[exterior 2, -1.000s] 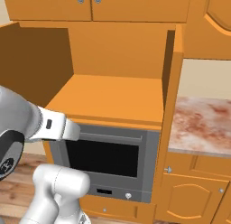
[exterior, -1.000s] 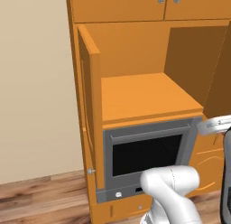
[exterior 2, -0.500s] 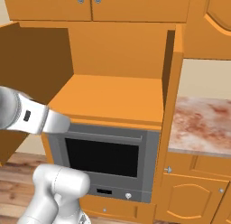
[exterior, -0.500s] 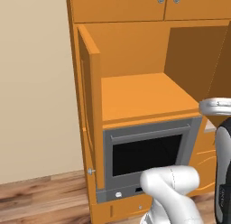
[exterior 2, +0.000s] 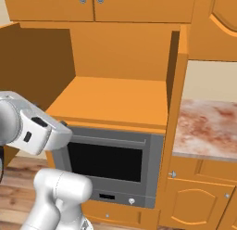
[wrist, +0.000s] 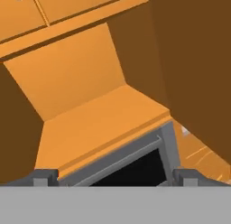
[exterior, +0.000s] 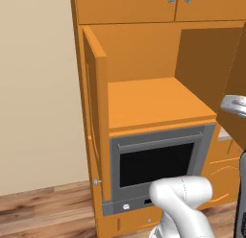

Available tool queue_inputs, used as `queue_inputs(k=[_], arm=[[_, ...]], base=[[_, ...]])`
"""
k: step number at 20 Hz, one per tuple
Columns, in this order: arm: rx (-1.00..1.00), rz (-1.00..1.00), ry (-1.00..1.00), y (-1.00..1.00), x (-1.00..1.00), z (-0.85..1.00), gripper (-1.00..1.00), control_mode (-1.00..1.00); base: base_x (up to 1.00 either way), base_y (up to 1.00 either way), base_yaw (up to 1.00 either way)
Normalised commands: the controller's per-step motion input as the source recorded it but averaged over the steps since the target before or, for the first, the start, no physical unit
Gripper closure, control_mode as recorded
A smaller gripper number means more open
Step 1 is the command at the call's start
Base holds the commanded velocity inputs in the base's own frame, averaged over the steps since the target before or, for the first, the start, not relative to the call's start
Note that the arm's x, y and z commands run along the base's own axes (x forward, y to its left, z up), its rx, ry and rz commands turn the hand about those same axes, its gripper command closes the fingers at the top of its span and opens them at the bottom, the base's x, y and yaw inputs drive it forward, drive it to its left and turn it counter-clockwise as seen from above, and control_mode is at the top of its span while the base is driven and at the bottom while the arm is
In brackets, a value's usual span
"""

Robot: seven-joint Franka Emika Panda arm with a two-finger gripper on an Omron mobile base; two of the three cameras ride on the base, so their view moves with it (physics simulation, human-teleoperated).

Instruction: Open the cabinet. Pick the sponge and place it next to the sink. Then close the cabinet.

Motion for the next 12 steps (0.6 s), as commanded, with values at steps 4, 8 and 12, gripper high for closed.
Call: queue_inputs(k=[4, 8, 12], arm=[[0.12, 0.00, -0.12, -0.43, -0.07, 0.16, -1.00, -1.00], [0.01, 0.00, -0.11, -0.40, 0.00, 0.11, -1.00, -1.00], [0.00, 0.06, -0.16, -0.19, -0.02, 0.13, -1.00, -1.00]], base=[[0.00, 0.00, 0.00], [0.00, 0.00, 0.00], [0.00, 0.00, 0.00]])
